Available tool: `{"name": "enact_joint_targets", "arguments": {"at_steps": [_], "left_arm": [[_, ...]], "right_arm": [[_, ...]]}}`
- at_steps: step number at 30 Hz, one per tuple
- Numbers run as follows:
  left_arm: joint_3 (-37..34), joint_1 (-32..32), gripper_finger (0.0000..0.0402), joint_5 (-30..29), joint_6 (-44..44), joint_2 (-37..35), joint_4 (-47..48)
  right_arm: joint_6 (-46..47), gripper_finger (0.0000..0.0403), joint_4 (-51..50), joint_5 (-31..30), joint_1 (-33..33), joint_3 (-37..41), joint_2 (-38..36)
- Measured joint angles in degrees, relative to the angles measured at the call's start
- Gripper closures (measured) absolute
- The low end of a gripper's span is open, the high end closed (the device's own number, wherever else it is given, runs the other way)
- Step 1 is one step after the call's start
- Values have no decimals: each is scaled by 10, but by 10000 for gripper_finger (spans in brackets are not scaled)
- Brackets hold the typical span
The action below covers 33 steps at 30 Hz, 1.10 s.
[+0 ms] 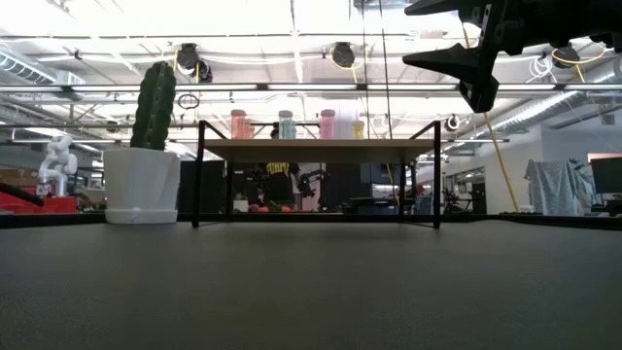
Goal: Pick and place medicine bottles onto shelf by color
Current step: Put the yellow pill bottle aligned with the other yellow pill bottles on the shelf
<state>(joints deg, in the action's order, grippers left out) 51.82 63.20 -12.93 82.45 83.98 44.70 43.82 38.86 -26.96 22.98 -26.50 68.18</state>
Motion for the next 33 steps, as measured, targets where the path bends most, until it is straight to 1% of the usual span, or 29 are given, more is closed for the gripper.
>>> {"name": "enact_joint_targets", "arguments": {"at_steps": [3, 7, 11, 14, 16, 19, 23, 25, 29, 31, 33], "left_arm": [[13, -49, 268, -18, -23, -1, -11], [28, -141, 276, -19, -134, -2, -71], [55, -240, 286, 3, -253, -2, -117], [90, -309, 282, 14, -331, -2, -126], [116, -350, 278, 30, -383, -2, -127], [147, -401, 275, 62, -449, -3, -153], [178, -454, 274, 112, -502, -3, -189], [189, -473, 274, 134, -522, -3, -195], [198, -501, 273, 163, -541, -3, -195], [198, -509, 273, 176, -543, -3, -197], [198, -516, 273, 184, -557, -3, -203]], "right_arm": [[4, 181, 4, 21, 0, 0, 0], [-20, 181, 4, 58, 2, -8, 16], [-48, 181, 5, 91, 4, -40, 54], [-71, 181, 3, 123, 4, -72, 92], [-88, 181, 3, 130, 4, -97, 116], [-118, 181, 3, 135, 4, -129, 147], [-149, 179, 4, 121, -7, -167, 178], [-156, 171, 4, 121, -14, -183, 190], [-165, 135, 3, 117, -29, -199, 198], [-151, 115, 1, 104, -43, -200, 198], [-140, 100, -1, 114, -61, -199, 198]]}}
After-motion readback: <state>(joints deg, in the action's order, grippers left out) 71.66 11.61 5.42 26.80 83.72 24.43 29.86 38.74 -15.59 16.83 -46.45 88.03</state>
